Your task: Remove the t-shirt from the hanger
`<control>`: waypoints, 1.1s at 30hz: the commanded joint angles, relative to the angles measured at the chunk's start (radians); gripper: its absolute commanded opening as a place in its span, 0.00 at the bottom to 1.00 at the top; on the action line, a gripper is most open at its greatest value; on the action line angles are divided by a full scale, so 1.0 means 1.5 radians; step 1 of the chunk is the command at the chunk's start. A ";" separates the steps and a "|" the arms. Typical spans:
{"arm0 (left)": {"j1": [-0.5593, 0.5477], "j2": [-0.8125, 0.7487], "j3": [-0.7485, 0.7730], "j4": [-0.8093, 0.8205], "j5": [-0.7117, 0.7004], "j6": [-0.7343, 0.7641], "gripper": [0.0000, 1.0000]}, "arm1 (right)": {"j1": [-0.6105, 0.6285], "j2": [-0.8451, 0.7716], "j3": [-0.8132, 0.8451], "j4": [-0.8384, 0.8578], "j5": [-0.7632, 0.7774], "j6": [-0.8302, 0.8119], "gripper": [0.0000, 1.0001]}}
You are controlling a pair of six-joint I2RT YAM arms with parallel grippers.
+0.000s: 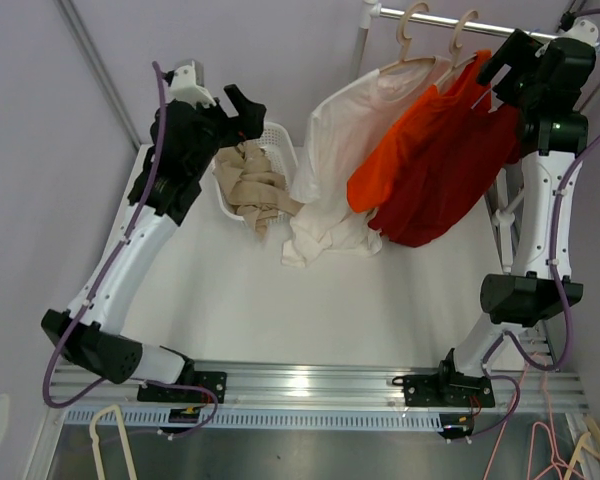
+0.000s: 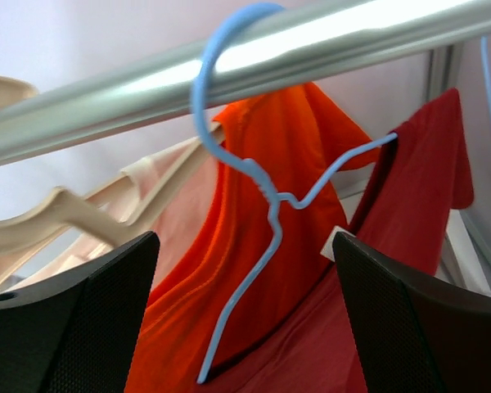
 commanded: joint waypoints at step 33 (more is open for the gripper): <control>-0.011 -0.046 -0.047 0.055 0.066 0.059 1.00 | 0.051 0.029 0.086 0.014 0.180 -0.094 0.00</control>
